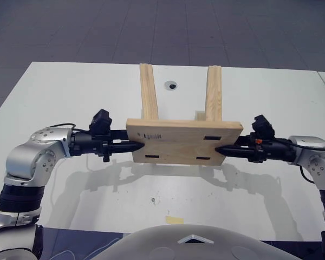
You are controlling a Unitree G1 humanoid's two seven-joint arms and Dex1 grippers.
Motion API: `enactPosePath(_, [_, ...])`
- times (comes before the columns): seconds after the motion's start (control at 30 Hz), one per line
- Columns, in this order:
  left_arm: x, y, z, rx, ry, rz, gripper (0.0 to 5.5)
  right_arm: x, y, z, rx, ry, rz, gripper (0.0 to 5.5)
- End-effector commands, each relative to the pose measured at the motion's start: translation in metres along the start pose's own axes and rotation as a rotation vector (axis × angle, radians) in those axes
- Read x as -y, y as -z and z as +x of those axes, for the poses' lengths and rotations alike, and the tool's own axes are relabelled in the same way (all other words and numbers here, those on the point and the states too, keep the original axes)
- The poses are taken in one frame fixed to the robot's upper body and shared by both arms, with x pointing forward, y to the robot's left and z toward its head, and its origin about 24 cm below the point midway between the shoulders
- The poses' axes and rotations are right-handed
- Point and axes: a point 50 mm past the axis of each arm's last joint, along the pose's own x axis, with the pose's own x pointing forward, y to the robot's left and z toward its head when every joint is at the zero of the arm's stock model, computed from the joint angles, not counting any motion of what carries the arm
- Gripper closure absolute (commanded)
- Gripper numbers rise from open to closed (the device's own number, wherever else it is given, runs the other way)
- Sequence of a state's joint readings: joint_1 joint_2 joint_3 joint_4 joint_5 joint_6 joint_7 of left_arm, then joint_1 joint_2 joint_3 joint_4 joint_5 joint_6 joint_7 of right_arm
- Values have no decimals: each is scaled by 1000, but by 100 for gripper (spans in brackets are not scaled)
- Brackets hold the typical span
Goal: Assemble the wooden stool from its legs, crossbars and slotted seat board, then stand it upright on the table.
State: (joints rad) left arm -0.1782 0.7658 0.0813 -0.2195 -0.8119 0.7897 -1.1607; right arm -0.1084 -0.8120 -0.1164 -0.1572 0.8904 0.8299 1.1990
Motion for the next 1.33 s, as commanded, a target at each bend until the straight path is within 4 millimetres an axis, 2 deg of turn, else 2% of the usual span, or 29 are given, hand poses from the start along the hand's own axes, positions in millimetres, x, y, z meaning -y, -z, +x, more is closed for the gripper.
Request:
enactPosePath(0.03, [20, -56, 13, 349, 164, -200, 361, -36, -45, 28, 519, -233, 226, 354])
enactPosePath(0.1, [18, -70, 18, 448, 111, -221, 365, -43, -52, 36, 635, -231, 277, 363])
enactPosePath(0.17, [13, -75, 22, 485, 34, -244, 368, -48, -55, 45, 707, -209, 313, 367])
enactPosePath(0.37, [-12, -88, 31, 581, -221, -423, 371, -30, -51, 57, 893, 28, 505, 382])
enactPosePath(0.4, [-16, -90, 30, 601, -254, -455, 333, -28, -50, 58, 904, 66, 517, 386])
enactPosePath(0.43, [-21, -89, 29, 617, -294, -493, 314, -25, -49, 58, 917, 94, 535, 353])
enactPosePath(0.53, [-31, -86, 22, 670, -374, -566, 264, -17, -47, 53, 957, 188, 539, 312])
enactPosePath(0.77, [-40, -89, 7, 822, -504, -631, 148, -1, -39, 46, 1032, 354, 555, 199])
enactPosePath(0.87, [-40, -97, -2, 864, -554, -552, 95, 4, -31, 44, 1021, 427, 521, 147])
enactPosePath(1.03, [-52, -105, -13, 809, -846, -202, 11, 16, -18, 47, 916, 793, 221, 65])
enactPosePath(1.13, [-55, -107, -15, 783, -973, -40, 10, 11, -22, 42, 1014, 870, 118, 16])
enactPosePath(1.23, [-52, -118, -14, 800, -1011, 99, 10, 9, -24, 34, 1140, 940, 96, 12])
enactPosePath(1.33, [-48, -131, -10, 811, -1010, 198, 10, 15, -18, 26, 1187, 1057, 100, 12])
